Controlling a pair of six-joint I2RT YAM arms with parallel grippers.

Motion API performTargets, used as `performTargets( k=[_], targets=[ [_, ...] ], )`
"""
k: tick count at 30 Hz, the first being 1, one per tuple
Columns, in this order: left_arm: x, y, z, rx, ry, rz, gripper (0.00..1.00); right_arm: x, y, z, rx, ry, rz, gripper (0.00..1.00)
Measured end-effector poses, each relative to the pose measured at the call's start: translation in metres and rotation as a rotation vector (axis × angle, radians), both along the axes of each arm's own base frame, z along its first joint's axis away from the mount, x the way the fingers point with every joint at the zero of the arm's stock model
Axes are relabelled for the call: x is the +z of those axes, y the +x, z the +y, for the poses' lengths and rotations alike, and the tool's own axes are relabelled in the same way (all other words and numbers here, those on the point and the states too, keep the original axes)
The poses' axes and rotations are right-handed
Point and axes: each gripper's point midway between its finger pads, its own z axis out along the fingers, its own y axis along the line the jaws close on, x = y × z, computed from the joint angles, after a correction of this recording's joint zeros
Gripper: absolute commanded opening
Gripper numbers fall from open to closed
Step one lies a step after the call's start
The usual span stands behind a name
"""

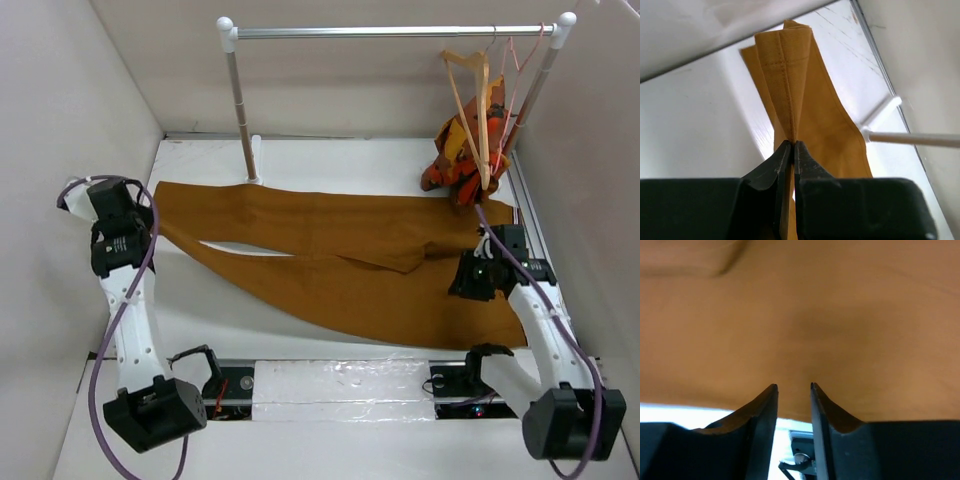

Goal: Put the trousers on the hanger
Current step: Fold the trousers at the center of the board.

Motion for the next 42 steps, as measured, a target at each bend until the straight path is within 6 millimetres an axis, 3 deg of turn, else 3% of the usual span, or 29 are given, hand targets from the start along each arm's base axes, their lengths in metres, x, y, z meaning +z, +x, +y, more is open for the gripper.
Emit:
performTargets(
  k=[2,5,9,12,16,22,25,30,35,39,42],
  targets=[
    [0.0,0.002,-0.011,-0.038,-0.002,-0.02,0.0,-0.003,0.006,-0.022,-0.111,-0.027,0.036,0.42],
    [-0.007,-0.003,-0.034,-0.105,-0.036,-0.057,0.0,-0.006,0.016,-0.07,-0.316,-0.114,0.084,0.54],
    [-0.013,-0.01,-0.063,-0.184,-0.077,-0.086,0.0,0.0,0.029,-0.133,-0.533,-0.213,0.127,0.54],
    [-0.011,-0.011,-0.074,-0.22,-0.089,-0.103,0.0,-0.006,0.035,-0.159,-0.609,-0.259,0.181,0.49],
    [-0.019,-0.012,-0.08,-0.245,-0.095,-0.1,0.0,-0.031,0.023,-0.165,-0.638,-0.288,0.297,0.48],
    [-0.038,-0.013,-0.092,-0.291,-0.087,-0.05,0.0,-0.072,-0.006,-0.158,-0.687,-0.259,0.46,0.45],
    [-0.045,-0.015,-0.092,-0.295,-0.076,-0.028,0.0,-0.08,0.0,-0.16,-0.681,-0.252,0.496,0.45],
    [-0.047,-0.016,-0.086,-0.273,-0.049,-0.015,0.0,-0.081,0.028,-0.17,-0.649,-0.227,0.511,0.45],
    [-0.056,-0.019,-0.084,-0.263,-0.045,0.01,0.0,-0.074,0.062,-0.179,-0.633,-0.205,0.408,0.53],
    [-0.058,-0.021,-0.085,-0.267,-0.05,0.007,0.0,-0.024,0.083,-0.188,-0.668,-0.218,0.218,0.54],
    [-0.061,-0.023,-0.088,-0.274,-0.06,0.001,0.0,0.006,0.069,-0.19,-0.743,-0.213,0.109,0.53]
  ],
)
